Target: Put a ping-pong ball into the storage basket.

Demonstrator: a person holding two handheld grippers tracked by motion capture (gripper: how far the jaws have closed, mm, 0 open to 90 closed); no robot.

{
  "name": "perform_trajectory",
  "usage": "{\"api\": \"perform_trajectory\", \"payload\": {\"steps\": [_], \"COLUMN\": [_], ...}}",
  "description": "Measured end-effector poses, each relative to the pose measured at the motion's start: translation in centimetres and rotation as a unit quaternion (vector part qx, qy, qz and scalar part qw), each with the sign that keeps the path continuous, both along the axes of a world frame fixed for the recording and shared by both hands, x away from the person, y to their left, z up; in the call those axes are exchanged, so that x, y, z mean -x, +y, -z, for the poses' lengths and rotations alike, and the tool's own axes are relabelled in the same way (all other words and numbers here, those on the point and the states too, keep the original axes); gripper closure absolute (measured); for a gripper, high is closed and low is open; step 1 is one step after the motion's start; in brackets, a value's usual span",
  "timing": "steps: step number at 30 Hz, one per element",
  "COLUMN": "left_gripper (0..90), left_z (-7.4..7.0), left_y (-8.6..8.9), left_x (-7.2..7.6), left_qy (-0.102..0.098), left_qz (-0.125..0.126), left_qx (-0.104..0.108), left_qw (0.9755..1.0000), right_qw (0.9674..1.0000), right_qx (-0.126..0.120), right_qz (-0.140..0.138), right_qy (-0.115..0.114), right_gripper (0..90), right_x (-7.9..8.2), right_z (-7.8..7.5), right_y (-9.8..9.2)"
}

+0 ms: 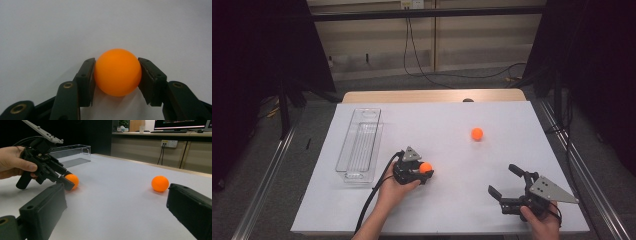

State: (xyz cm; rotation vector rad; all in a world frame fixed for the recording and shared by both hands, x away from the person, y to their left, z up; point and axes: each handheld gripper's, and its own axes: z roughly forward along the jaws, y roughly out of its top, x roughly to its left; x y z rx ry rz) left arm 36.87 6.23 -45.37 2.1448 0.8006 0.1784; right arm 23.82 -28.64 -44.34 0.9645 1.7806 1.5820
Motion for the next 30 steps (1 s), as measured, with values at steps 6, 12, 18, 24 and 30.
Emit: {"api": "perform_trajectory", "payload": {"steps": [6,12,18,24,30], "left_gripper": [50.7,50.7,50.8,50.8,50.8], "left_z": [-0.3,-0.5,-0.7,-0.9,-1.2], "left_y": [0.2,0.5,0.8,1.0,1.3], "left_x": [0.0,-0.2,-0.2,-0.2,-0.3], "left_qy": [0.006,0.009,0.011,0.016,0.021], "left_qz": [-0.001,-0.005,-0.010,-0.010,-0.013], "left_qx": [0.008,0.013,0.017,0.020,0.021], "left_qw": [1.0000,0.9999,0.9997,0.9996,0.9995], "right_qw": [1.0000,1.0000,1.0000,1.0000,1.0000], "right_qx": [0.000,0.000,0.000,0.000,0.000], "right_qz": [0.000,0.000,0.000,0.001,0.001], "right_qy": [0.000,0.000,0.000,0.000,0.000], "right_gripper": [2.0,2.0,2.0,2.1,2.1], "right_x": [0.0,0.0,-0.1,0.0,-0.1], "right_z": [0.0,0.0,0.0,0.0,0.0], "right_y": [0.0,0.0,0.0,0.0,0.0]}}
